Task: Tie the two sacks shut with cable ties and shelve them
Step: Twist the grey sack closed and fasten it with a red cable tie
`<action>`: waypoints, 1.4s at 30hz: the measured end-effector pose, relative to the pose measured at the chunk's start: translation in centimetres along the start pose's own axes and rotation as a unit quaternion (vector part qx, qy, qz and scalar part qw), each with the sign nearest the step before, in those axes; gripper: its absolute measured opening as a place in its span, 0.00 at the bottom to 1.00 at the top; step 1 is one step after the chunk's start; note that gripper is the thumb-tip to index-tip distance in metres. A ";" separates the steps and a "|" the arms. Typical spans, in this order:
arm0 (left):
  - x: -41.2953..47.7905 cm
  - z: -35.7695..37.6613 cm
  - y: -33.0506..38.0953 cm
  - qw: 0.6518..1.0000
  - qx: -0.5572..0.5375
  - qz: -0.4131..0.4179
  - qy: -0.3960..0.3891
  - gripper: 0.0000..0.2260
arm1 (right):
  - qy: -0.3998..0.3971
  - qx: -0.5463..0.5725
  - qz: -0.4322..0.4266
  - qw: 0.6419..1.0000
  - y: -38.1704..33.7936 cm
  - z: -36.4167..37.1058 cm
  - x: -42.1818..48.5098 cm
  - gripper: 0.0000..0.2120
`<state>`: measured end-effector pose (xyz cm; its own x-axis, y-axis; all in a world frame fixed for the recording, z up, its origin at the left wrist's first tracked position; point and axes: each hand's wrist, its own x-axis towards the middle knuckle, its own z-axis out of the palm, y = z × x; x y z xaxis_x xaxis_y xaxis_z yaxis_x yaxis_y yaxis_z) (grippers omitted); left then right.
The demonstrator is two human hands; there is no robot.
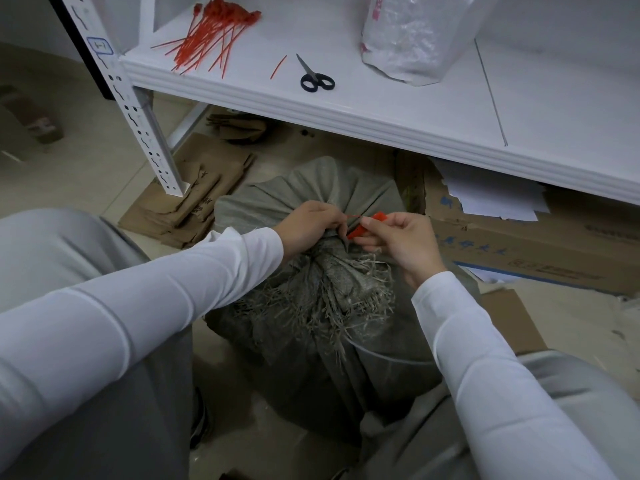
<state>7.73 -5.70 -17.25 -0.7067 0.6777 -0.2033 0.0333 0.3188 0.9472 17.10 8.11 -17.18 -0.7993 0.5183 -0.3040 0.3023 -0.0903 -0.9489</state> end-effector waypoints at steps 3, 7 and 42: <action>0.3 0.3 -0.3 0.999 0.015 0.007 0.051 0.12 | 0.012 0.013 0.000 1.000 -0.1 -0.1 0.0 0.08; 1.0 -0.5 -0.7 0.996 0.009 -0.021 0.088 0.12 | 0.033 0.051 0.024 0.998 -0.1 0.0 0.0 0.10; 0.4 0.1 -1.7 0.993 0.102 0.028 -0.043 0.13 | 0.040 0.029 0.004 0.999 -0.2 0.6 -0.6 0.10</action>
<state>7.49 -5.91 -18.97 -0.6370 0.7493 -0.1812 0.2193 0.4015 0.8892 17.18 7.30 -16.89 -0.7524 0.5833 -0.3061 0.2763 -0.1425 -0.9505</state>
